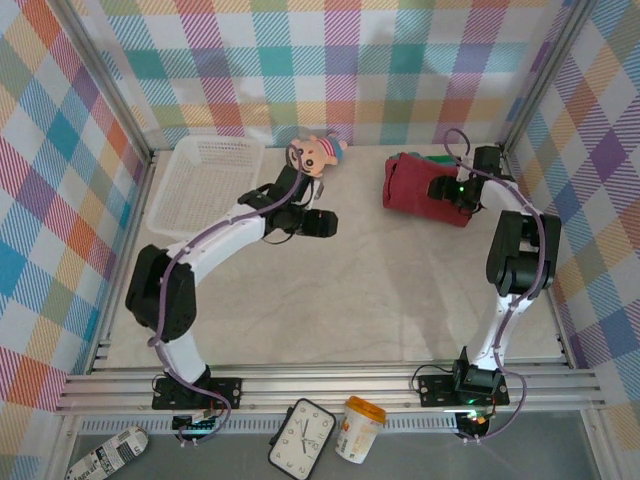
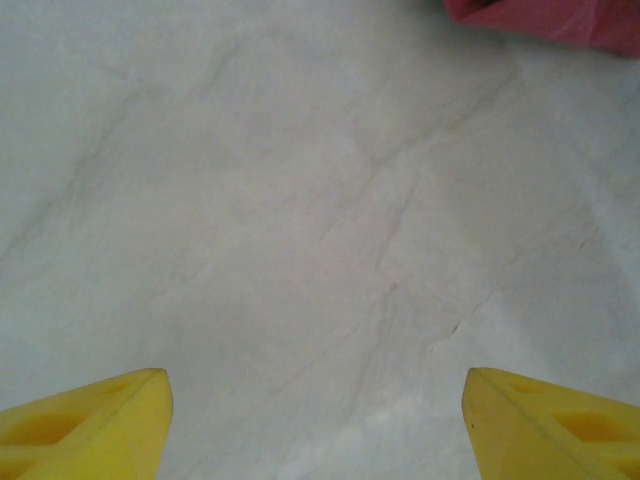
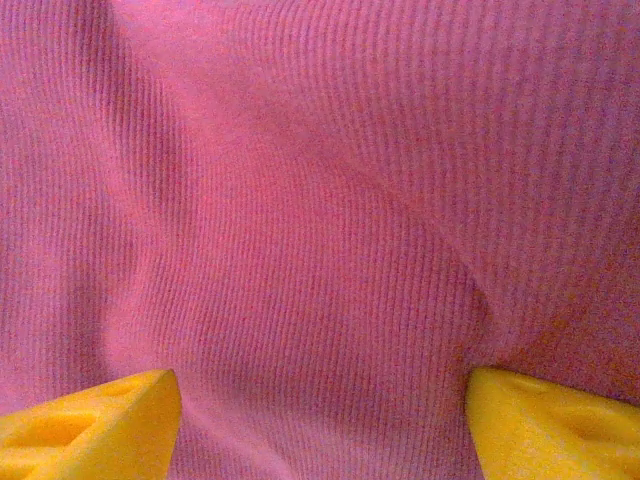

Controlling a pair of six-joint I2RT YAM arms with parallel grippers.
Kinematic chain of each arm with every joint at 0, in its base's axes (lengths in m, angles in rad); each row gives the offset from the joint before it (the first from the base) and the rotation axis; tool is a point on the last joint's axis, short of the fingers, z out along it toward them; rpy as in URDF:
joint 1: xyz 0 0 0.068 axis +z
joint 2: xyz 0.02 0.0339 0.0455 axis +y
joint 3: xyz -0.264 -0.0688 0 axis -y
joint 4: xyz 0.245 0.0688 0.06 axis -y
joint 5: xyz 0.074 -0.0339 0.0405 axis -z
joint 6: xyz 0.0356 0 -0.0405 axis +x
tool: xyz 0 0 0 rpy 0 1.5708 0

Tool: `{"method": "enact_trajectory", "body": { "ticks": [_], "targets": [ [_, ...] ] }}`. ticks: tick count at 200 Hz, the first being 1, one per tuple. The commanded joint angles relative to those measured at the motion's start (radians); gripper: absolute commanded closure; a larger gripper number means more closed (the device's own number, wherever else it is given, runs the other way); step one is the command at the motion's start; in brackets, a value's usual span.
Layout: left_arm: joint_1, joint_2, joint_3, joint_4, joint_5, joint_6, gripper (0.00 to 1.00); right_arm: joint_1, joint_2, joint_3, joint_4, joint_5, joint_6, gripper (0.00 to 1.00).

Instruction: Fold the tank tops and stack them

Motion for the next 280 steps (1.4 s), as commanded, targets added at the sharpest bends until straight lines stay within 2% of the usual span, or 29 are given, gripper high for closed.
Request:
{"method": "enact_trajectory", "body": {
  "ticks": [1, 37, 80, 102, 122, 150, 154, 156, 159, 171, 182, 200, 230, 245, 280],
  "targets": [
    [0.001, -0.096, -0.081, 0.003, -0.038, -0.012, 0.23, 0.011, 0.047, 0.092, -0.028, 0.026, -0.022, 0.25],
    [0.009, -0.228, -0.168, -0.058, -0.086, -0.012, 0.23, 0.053, 0.118, 0.209, -0.088, 0.072, -0.052, 0.23],
    [0.040, -0.409, -0.289, -0.110, -0.159, -0.016, 0.19, 0.058, 0.023, 0.193, -0.055, 0.048, -0.040, 0.21],
    [0.055, -0.519, -0.375, -0.098, -0.217, -0.011, 0.13, 0.057, -0.117, 0.047, 0.028, 0.036, -0.030, 0.19],
    [0.081, -0.597, -0.452, -0.073, -0.262, 0.010, 0.02, 0.058, -0.263, -0.120, 0.122, 0.002, 0.015, 0.18],
    [0.135, -0.678, -0.497, -0.118, -0.286, 0.075, 0.00, 0.058, -0.457, -0.357, 0.231, -0.015, 0.068, 0.16],
    [0.143, -0.696, -0.507, -0.119, -0.291, 0.087, 0.00, 0.058, -0.483, -0.395, 0.247, -0.012, 0.072, 0.15],
    [0.147, -0.706, -0.514, -0.117, -0.291, 0.093, 0.00, 0.058, -0.496, -0.413, 0.256, -0.011, 0.076, 0.04],
    [0.156, -0.719, -0.525, -0.114, -0.294, 0.100, 0.00, 0.057, -0.516, -0.434, 0.271, -0.009, 0.081, 0.00],
    [0.204, -0.774, -0.593, -0.070, -0.261, 0.130, 0.00, 0.057, -0.588, -0.558, 0.331, -0.008, 0.104, 0.01],
    [0.278, -0.804, -0.651, -0.011, -0.179, 0.141, 0.00, 0.058, -0.637, -0.648, 0.384, -0.022, 0.121, 0.01],
    [0.343, -0.793, -0.698, 0.070, -0.113, 0.150, 0.00, 0.062, -0.687, -0.740, 0.423, -0.008, 0.158, 0.01],
    [0.403, -0.678, -0.660, 0.110, -0.093, 0.176, 0.00, 0.100, -0.735, -0.897, 0.526, 0.127, 0.127, 0.01],
    [0.453, -0.619, -0.649, 0.159, -0.043, 0.162, 0.00, 0.115, -0.767, -0.933, 0.569, 0.175, 0.100, 0.01],
    [0.467, -0.507, -0.643, 0.285, -0.085, 0.163, 0.00, 0.166, -0.724, -0.974, 0.666, 0.244, 0.025, 0.01]
  ]
}}
